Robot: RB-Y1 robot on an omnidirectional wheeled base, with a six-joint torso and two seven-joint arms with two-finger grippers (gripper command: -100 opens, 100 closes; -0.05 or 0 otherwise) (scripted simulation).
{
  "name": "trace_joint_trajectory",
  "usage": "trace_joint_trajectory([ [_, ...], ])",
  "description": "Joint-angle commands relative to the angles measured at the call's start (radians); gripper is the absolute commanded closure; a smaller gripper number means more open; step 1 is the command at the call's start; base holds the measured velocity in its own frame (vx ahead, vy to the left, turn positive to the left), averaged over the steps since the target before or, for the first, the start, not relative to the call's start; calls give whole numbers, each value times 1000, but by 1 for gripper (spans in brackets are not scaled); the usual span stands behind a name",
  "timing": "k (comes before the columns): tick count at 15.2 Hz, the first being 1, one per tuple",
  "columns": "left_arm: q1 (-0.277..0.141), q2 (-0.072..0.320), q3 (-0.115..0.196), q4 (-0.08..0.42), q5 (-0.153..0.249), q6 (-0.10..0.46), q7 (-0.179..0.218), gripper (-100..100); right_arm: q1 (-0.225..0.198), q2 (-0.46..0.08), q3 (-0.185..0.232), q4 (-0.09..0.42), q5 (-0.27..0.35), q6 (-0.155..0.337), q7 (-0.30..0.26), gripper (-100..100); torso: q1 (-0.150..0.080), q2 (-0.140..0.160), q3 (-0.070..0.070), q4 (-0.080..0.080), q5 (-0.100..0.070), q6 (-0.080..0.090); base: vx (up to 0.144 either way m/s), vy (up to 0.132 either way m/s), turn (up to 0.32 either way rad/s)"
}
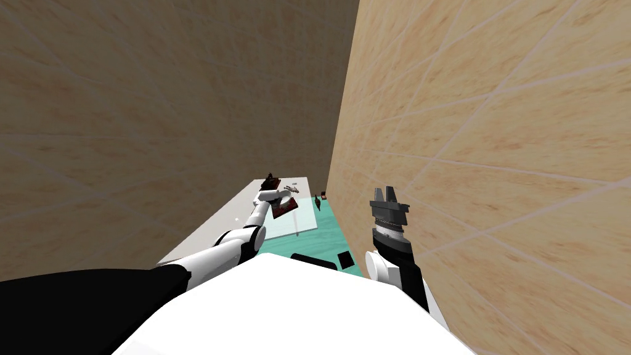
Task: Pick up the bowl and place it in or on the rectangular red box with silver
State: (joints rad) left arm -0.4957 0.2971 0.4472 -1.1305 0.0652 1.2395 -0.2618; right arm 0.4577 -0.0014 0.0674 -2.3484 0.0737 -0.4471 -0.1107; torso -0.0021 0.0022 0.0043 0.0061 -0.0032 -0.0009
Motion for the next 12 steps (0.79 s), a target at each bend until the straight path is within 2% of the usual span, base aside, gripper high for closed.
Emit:
trace_joint_trajectory([
  [1,-9,6,8,-18,-1,32,-4,-100,0,0,0,0,0,0,0,0,0,0,0,0,0,0,0,0,0],
  [9,-46,28,41,-92,-6,162,-22,-100,0,0,0,0,0,0,0,0,-1,1,0,0,0,0,-4,-10,-13],
  [10,-38,25,36,-83,-4,140,-20,-100,0,0,0,0,0,0,0,0,-1,1,0,0,0,0,-2,-5,-5],
  [12,-39,25,37,-86,-4,146,-21,-100,0,0,0,0,0,0,0,0,0,1,0,0,0,0,0,0,0],
])
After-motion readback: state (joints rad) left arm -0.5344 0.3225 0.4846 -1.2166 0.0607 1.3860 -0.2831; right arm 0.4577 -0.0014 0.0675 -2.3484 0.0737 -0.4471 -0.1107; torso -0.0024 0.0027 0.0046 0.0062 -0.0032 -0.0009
